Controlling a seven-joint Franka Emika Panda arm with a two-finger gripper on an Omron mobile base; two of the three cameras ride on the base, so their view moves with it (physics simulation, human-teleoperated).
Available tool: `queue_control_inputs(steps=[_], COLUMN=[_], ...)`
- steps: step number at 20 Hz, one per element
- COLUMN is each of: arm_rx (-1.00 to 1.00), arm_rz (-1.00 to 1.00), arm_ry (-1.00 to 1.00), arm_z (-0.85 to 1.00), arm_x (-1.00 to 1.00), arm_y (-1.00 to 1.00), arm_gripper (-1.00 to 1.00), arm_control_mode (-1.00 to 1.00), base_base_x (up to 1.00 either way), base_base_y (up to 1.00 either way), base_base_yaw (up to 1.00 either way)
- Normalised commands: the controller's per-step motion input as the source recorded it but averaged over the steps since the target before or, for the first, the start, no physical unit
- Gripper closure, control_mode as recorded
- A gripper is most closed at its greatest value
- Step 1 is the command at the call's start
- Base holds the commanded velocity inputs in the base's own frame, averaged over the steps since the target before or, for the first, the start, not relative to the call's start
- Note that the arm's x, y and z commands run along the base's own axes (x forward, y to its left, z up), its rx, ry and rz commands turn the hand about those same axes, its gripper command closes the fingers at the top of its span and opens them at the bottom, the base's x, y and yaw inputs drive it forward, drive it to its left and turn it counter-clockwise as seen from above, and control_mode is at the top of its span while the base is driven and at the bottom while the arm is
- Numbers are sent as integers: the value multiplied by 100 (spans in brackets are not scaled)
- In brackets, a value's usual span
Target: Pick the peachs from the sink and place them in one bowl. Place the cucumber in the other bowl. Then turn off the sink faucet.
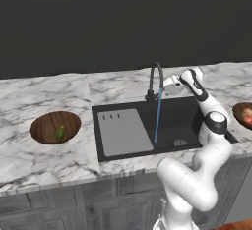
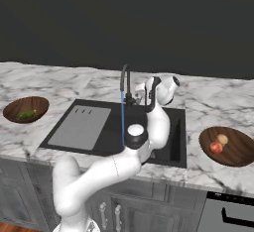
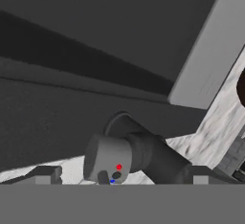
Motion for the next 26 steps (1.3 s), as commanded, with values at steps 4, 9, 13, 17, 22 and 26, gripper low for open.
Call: queue_control_inputs(steps=[4, 9, 13, 17, 22, 26], arm_rx=[0, 0, 0, 0, 0, 0], arm_rz=[0, 0, 8, 15, 18, 18], arm_ry=[-1, -2, -20, -40, -38, -40], arm_z=[-9, -11, -54, -73, -70, -61], arm_x=[36, 34, 29, 22, 28, 29], arm_y=[0, 0, 27, 66, 94, 97], arm_gripper=[-100, -100, -100, -100, -100, -100], arm_control_mode=[-100, -100, -100, -100, -100, -100], base_base_x=[0, 0, 0, 0, 0, 0], base_base_y=[0, 0, 0, 0, 0, 0], base_base_yaw=[0, 0, 0, 0, 0, 0])
